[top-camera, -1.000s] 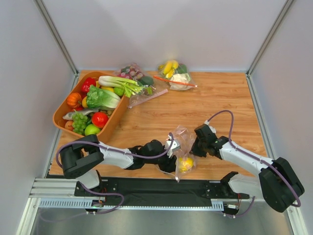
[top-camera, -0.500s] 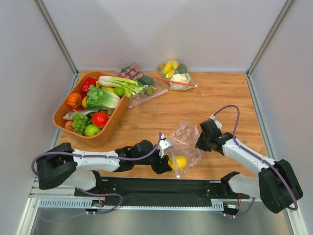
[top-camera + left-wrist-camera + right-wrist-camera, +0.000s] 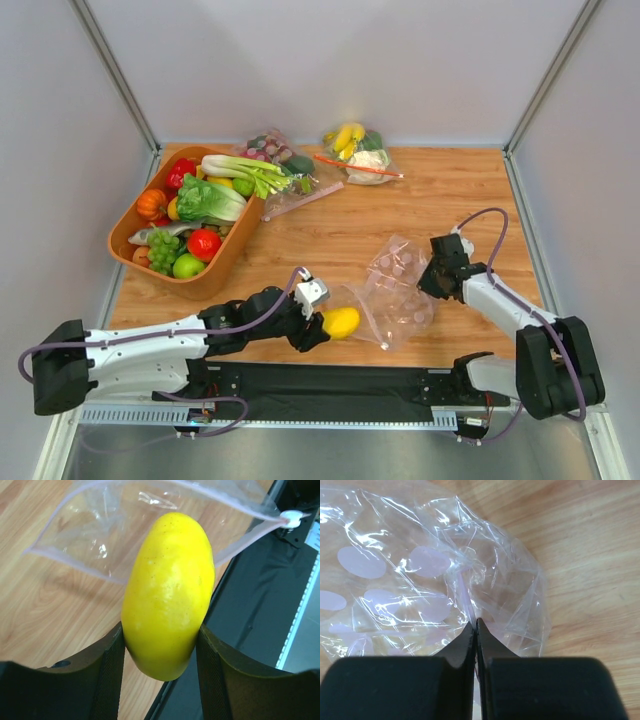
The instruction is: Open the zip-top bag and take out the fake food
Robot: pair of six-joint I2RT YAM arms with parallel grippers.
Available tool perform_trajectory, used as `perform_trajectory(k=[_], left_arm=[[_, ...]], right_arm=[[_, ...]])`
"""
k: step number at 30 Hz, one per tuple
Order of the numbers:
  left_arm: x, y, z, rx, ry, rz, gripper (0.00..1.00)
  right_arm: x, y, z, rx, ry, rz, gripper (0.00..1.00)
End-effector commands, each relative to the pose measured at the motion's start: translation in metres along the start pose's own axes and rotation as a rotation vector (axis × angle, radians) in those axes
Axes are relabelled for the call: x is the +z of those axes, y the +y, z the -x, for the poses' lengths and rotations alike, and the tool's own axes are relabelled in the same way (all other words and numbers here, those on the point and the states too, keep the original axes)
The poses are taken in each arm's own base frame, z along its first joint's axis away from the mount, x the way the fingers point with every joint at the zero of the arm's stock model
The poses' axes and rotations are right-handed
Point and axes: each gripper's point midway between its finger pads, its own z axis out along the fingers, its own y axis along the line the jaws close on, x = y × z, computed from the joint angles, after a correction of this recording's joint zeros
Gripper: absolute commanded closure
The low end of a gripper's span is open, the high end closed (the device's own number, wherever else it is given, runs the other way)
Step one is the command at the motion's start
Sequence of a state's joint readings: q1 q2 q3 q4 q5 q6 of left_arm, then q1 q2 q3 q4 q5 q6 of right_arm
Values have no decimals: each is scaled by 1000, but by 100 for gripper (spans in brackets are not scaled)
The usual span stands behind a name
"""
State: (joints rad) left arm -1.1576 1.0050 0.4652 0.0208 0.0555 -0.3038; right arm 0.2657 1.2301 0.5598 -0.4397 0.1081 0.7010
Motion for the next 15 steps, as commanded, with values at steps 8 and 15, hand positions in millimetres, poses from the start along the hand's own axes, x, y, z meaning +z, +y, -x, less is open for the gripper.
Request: perform_trajectory(k=[8,15], left_arm=[[-47,53,44,-31,-49,247,100],[-108,111,121,-90,-181,455,100]], right_arm=[[5,0,56,70,-118,34,100],[-5,12,67,65,-119,82,64]])
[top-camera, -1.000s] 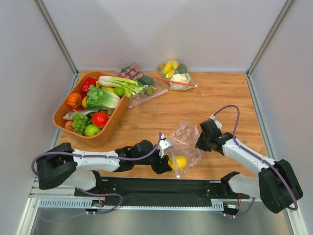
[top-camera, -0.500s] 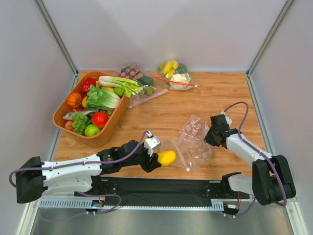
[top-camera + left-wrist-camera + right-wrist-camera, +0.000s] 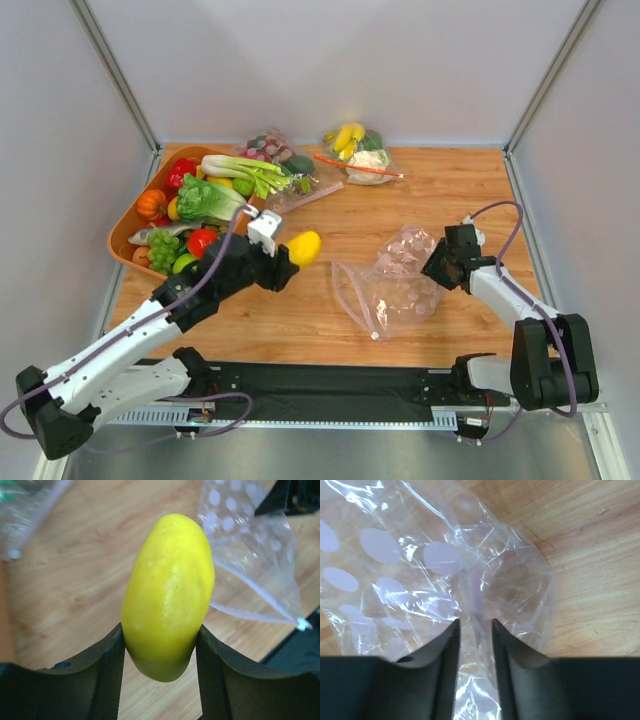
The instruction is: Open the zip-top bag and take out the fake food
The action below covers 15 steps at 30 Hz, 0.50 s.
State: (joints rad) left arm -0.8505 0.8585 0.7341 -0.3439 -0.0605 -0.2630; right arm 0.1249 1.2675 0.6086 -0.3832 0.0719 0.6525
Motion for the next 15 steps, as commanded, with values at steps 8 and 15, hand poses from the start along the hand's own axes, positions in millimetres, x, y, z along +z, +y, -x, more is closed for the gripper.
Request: perform_trajectory(k=[8,15], left_arm=[[-77,145,95,-200,-124,420,100],[-133,211,97,-262,-136,693,100]], right_arm=[[-17,24,24,-42,-34,89,28],[-28,21,26,-71,-54,91,26]])
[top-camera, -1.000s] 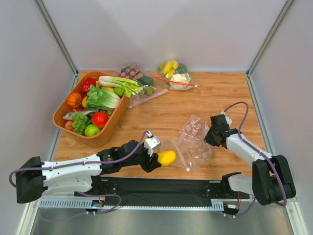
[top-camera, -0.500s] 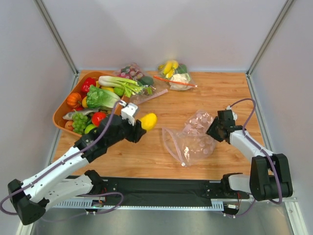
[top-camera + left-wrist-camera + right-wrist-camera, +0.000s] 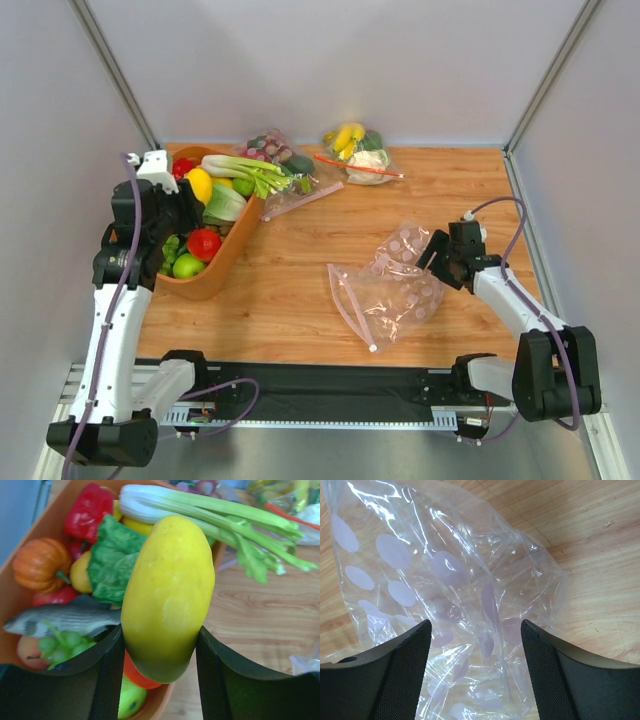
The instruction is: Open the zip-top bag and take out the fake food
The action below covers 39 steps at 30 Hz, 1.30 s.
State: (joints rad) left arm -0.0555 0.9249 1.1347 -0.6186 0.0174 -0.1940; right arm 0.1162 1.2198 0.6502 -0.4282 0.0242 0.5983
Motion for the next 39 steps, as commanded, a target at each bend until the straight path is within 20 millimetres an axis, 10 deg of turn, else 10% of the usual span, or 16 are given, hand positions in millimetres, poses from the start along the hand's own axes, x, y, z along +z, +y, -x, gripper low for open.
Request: perform_trajectory(k=[1,14,39], left_arm=[[-11,31,9,14,15,95,100],[-12,130,-22,-28,121,404,100],[20,189,-54,-19,149,316,100]], right_arm=[[-13,10,16,-28,-45,36,26],[-20,32,21,-60,-31,135,26],[-29,50,40,-105,-4,156,26]])
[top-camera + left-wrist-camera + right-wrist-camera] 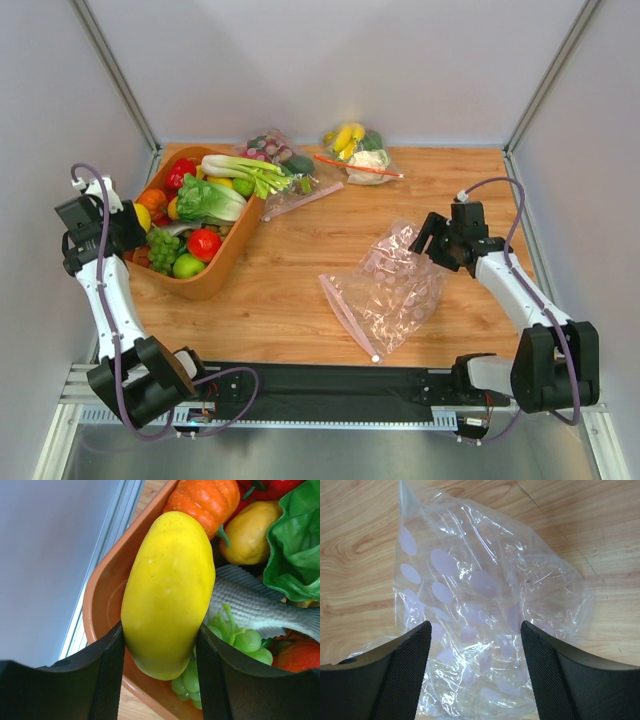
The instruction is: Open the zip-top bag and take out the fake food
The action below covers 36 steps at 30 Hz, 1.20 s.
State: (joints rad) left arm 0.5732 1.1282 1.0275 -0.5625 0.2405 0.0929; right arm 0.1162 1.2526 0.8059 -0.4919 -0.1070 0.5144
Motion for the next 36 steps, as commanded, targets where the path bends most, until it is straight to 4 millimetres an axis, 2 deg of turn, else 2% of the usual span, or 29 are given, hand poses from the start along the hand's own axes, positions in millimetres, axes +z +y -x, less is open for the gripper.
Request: perform_trajectory(k=[1,5,8,9,11,12,19,20,21,22,25,27,30,36], left_arm=[[1,6,13,37,-50,0,100],[2,12,10,31,-35,30,97],[0,8,10,20,-43,16,86],[1,7,8,17,-40,12,76],[-1,5,7,7,-42,11,70],[-1,5,5,2,-35,8,61],[-14,2,9,-16,-71,26,41],[-15,2,9,-20,-72,31,36],[-18,2,10,-26,-80,36,22],[-18,3,9,-29,-78,42,13],[-20,2,9,-33,-77,45,12],[-21,2,9,-36,-79,47,4],[-27,2,12,-35,-91,58,4],[-56,-9,39,-3,-184,54,4]], right_arm=[[-11,9,17,-22,-26,13,27],[-20,10,19,-16,-44,13,26],[-26,6,16,-19,-57,1,26],[-28,4,15,-22,-58,-4,26],[-31,1,12,-26,-59,-16,26],[-32,-1,10,-25,-57,-21,26],[-42,-1,11,-35,-79,-13,25],[-43,-1,11,-37,-83,-11,25],[-44,0,11,-40,-83,-9,25],[-45,-1,12,-42,-87,-10,25],[-46,0,11,-45,-90,-5,25],[-47,0,12,-44,-92,-5,25],[-49,-1,12,-49,-97,-6,25],[-53,0,16,-58,-114,-8,25]])
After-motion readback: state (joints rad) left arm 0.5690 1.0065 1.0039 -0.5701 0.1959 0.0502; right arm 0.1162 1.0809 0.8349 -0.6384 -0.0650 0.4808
